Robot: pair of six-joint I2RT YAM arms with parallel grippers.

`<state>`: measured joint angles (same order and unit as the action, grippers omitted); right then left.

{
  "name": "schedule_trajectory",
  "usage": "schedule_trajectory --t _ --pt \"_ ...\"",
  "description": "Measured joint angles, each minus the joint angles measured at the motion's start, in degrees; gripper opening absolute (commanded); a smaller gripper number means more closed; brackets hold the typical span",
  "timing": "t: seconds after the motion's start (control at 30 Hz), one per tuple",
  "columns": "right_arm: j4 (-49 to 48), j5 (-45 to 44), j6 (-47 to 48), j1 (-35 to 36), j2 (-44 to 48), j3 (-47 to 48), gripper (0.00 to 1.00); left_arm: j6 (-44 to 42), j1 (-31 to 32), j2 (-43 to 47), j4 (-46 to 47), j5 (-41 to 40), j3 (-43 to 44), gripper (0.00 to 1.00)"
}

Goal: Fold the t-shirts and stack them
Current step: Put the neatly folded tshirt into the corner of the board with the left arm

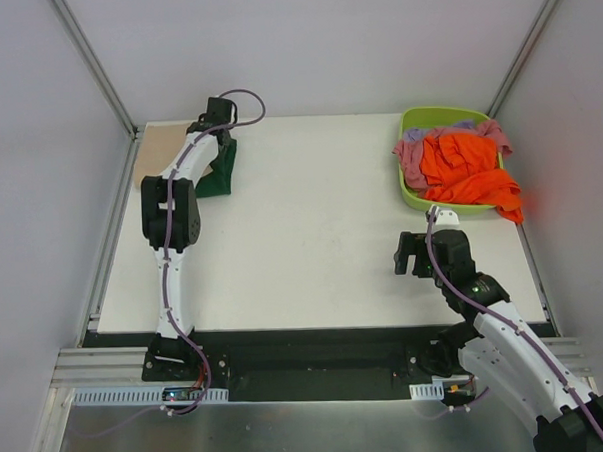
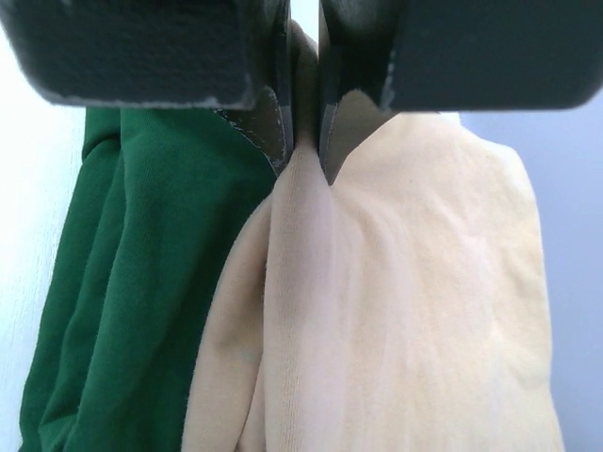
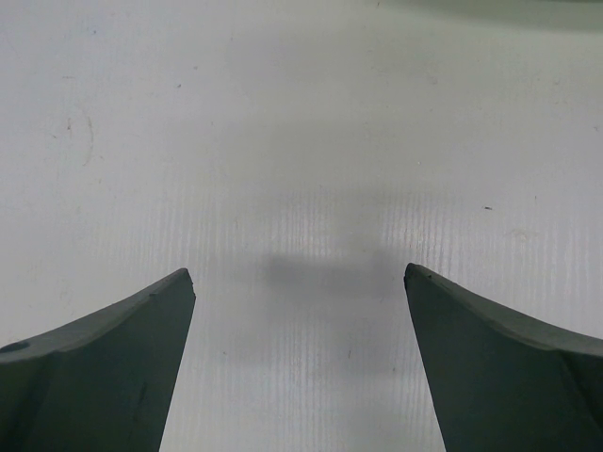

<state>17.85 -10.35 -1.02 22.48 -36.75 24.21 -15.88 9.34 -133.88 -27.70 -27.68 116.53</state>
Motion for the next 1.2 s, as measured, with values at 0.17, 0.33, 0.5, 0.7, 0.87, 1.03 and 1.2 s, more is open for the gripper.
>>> schedule_trajectory --t 0.17,0.33,0.5,0.7,0.87,1.03,1.2 --pt "-0.02 0.02 0.0 0.0 0.0 0.0 0.96 -0.31 -0.04 0.94 -0.07 -0.07 0.02 0.1" --pt "-0.02 0.02 0.0 0.0 0.0 0.0 0.96 -0.79 -0.04 0.94 -0.11 0.11 0.02 0.15" --pt "-0.02 0.02 0.0 0.0 0.0 0.0 0.96 -1.31 -0.02 0.92 -0.09 0.07 0.04 0.27" --pt "0.0 0.02 0.0 0.0 0.0 0.0 0.96 -1.36 0.0 0.92 -0.04 0.11 0.04 0.14" --pt "-0.02 0.02 0.0 0.0 0.0 0.0 0.96 -1.2 0.0 0.94 -0.07 0.46 0.04 0.0" --pt "0.0 0.02 0.0 0.0 0.0 0.0 0.96 -0.66 0.0 0.92 -0.09 0.63 0.04 0.0" --pt "0.0 0.02 -0.02 0.0 -0.02 0.0 0.96 1.07 0.0 0.94 -1.2 -0.7 1.73 0.0"
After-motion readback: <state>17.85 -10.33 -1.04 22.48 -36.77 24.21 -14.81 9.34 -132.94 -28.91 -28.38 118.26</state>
